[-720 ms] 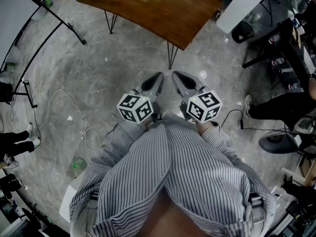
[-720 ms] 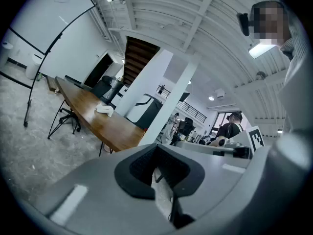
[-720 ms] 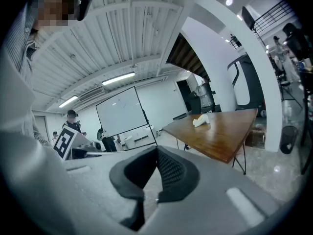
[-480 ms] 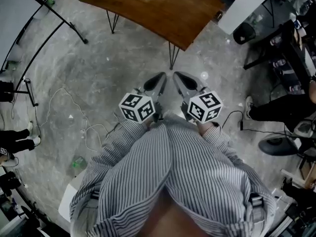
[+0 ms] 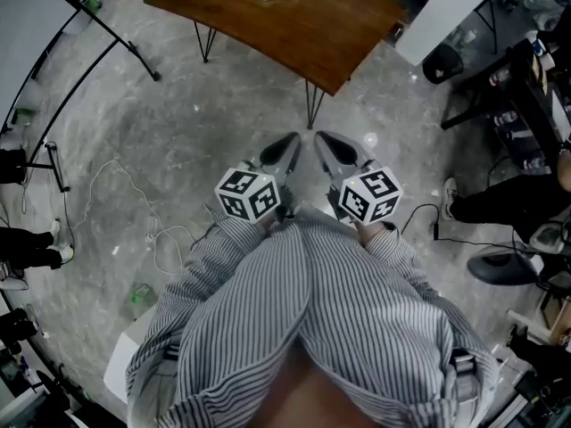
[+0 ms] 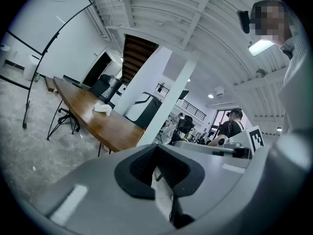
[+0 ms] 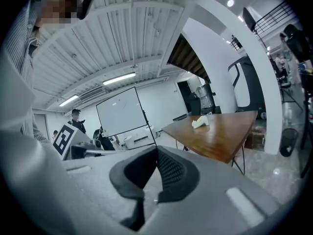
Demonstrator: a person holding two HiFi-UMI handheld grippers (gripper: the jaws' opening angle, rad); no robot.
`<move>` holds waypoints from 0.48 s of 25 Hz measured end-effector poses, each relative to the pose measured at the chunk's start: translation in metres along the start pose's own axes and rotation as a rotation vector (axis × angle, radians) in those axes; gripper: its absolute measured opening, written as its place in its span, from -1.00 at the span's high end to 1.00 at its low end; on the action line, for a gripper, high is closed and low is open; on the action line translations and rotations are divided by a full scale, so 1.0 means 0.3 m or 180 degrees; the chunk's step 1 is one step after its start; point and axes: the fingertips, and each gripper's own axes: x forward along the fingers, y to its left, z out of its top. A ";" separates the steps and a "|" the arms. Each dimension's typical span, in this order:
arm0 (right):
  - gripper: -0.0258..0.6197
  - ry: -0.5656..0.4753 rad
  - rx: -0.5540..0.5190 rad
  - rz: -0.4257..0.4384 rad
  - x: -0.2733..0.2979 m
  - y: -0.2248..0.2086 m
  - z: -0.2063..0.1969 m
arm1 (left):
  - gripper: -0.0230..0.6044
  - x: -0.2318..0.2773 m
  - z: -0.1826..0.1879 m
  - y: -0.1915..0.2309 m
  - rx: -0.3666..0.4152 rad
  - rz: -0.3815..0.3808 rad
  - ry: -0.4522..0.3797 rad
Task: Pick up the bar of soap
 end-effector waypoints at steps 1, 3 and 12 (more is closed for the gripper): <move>0.92 -0.0016 -0.0017 0.0006 0.002 -0.004 0.007 | 0.92 0.008 0.000 0.001 -0.0010 -0.0005 -0.0003; 0.92 -0.0060 -0.0086 0.0020 0.007 -0.013 0.022 | 0.92 0.025 0.002 0.000 -0.0028 -0.0031 -0.0026; 0.92 0.0053 -0.0141 0.0095 0.071 -0.072 0.015 | 0.92 0.087 0.006 0.037 -0.0023 0.0052 -0.0082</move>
